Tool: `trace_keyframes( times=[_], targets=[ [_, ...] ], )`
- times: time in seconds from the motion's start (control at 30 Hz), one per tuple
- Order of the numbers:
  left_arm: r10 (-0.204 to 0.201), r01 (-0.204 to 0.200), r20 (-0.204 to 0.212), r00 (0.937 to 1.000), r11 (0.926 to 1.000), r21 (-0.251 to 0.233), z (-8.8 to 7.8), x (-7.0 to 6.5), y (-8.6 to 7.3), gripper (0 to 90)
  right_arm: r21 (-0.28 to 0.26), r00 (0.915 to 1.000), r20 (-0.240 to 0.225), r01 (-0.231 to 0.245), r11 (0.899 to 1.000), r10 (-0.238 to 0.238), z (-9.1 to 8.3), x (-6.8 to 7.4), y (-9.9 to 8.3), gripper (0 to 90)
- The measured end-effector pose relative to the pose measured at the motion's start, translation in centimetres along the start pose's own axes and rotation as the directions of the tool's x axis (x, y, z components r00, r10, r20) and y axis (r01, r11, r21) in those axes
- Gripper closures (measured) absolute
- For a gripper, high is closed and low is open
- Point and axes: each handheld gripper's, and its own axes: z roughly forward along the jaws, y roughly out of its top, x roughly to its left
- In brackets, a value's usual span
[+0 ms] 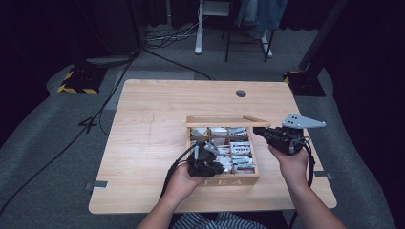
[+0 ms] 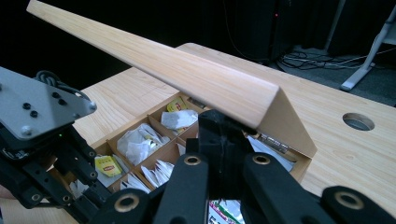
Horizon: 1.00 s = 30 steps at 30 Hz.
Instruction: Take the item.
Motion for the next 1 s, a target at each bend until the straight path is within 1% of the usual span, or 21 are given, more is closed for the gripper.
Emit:
trace_keyframes(
  times=[0.03, 0.07, 0.13, 0.17, 0.2, 0.23, 0.27, 0.3, 0.33, 0.4, 0.47, 0.53, 0.63, 0.67, 0.7, 0.73, 0.87, 0.9, 0.97, 1.0],
  targets=[
    [0.0, 0.0, 0.0, 1.0, 1.0, 0.0, 0.0, 0.0, 0.0, 84.5, 0.0, 1.0, 0.0, 0.0, 1.0, 0.0, 0.0, 0.0, 0.0, 90.0],
    [0.008, -0.008, 0.009, 0.9999, 0.9999, 0.006, 0.0, 0.0, 0.0, 84.5, 0.0, 1.0, 0.0, 0.0, 1.0, 0.0, 0.0, 0.0, 0.0, 90.0],
    [0.026, -0.026, 0.006, 0.9997, 0.9996, 0.01, 0.0, -0.2, 0.0, 88.8, 0.0, 1.0, -0.001, 0.0, 1.0, 0.0, 0.0, 0.0, 0.0, 90.0],
    [0.026, -0.026, 0.006, 0.9997, 0.9996, 0.01, 0.0, -0.2, 0.0, 89.3, 0.0, 1.0, -0.001, 0.0, 1.0, 0.0, 0.0, 0.0, 0.0, 90.0],
    [0.035, -0.035, 0.005, 0.9994, 0.9994, 0.0, -0.1, -0.2, 0.0, 89.6, -0.001, 1.0, -0.001, 0.0, 1.0, 0.0, 0.0, 0.0, 0.0, 90.0],
    [0.035, -0.035, 0.005, 0.9994, 0.9994, 0.0, -0.1, -0.2, 0.0, 89.7, -0.001, 1.0, -0.001, 0.0, 1.0, 0.0, 0.0, 0.0, 0.0, 90.0],
    [0.037, -0.037, 0.002, 0.9993, 0.9992, -0.015, -0.3, -0.3, 0.0, 89.8, 0.0, 1.0, 0.0, 0.0, 1.0, 0.0, 0.0, 0.0, 0.0, 90.0],
    [0.037, -0.037, 0.002, 0.9993, 0.9992, -0.015, -0.3, -0.3, 0.0, 89.8, 0.0, 1.0, 0.0, 0.0, 1.0, 0.0, 0.0, 0.0, 0.0, 90.0],
    [0.039, -0.039, 0.003, 0.9992, 0.9988, -0.028, -0.6, -0.2, 0.0, 89.8, 0.0, 1.0, 0.0, 0.0, 1.0, 0.0, 0.0, 0.0, 0.0, 90.0],
    [0.038, -0.038, 0.001, 0.9993, 0.9987, -0.035, -0.7, -0.2, -0.1, 89.8, 0.0, 1.0, 0.0, 0.0, 1.0, 0.0, 0.0, 0.0, 0.0, 90.0],
    [0.035, -0.036, -0.008, 0.9993, 0.9973, -0.065, -1.1, -0.3, -0.1, 89.8, 0.0, 1.0, 0.001, 0.001, 1.0, -0.001, 0.0, 0.0, 0.0, 90.0],
    [0.038, -0.039, -0.012, 0.9992, 0.9968, -0.07, -1.3, -0.3, -0.1, 89.8, 0.0, 1.0, 0.0, 0.001, 1.0, -0.001, 0.0, 0.0, 0.0, 90.0],
    [0.055, -0.058, -0.028, 0.9981, 0.9935, -0.098, -2.0, -0.5, 0.1, 89.8, -0.001, 1.0, 0.001, 0.001, 1.0, -0.001, 0.0, 0.0, 0.0, 90.0],
    [0.057, -0.059, -0.027, 0.998, 0.993, -0.102, -2.1, -0.5, 0.2, 89.8, -0.001, 1.0, 0.001, 0.001, 1.0, -0.001, 0.0, 0.0, 0.0, 90.0],
    [0.061, -0.064, -0.029, 0.9977, 0.9908, -0.119, -2.6, -0.5, 0.3, 89.9, -0.001, 1.0, 0.001, 0.0, 1.0, 0.0, 0.0, 0.0, 0.0, 90.0],
    [0.061, -0.064, -0.029, 0.9977, 0.9908, -0.119, -2.6, -0.5, 0.3, 89.9, -0.001, 1.0, 0.001, 0.0, 1.0, 0.0, 0.0, 0.0, 0.0, 90.0],
    [0.073, -0.076, -0.026, 0.997, 0.9863, -0.147, -3.4, -0.7, 0.4, 89.9, -0.002, 1.0, 0.001, 0.0, 1.0, 0.0, 0.0, 0.0, 0.0, 90.0],
    [0.073, -0.076, -0.026, 0.997, 0.9863, -0.147, -3.4, -0.7, 0.4, 89.9, -0.002, 1.0, -0.001, -0.003, 1.0, 0.003, 0.0, 0.0, 0.0, 90.0],
    [0.078, -0.081, -0.025, 0.9967, 0.9829, -0.166, -3.8, -0.7, 0.4, 89.8, -0.002, 1.0, -0.002, -0.007, 1.0, 0.007, 0.0, 0.0, 0.0, 90.0],
    [0.083, -0.087, -0.026, 0.9962, 0.9795, -0.182, -4.2, -0.7, 0.4, 89.9, -0.004, 0.9998, -0.012, -0.015, 1.0, 0.015, 0.0, -0.1, 0.0, 90.0]
  ],
)
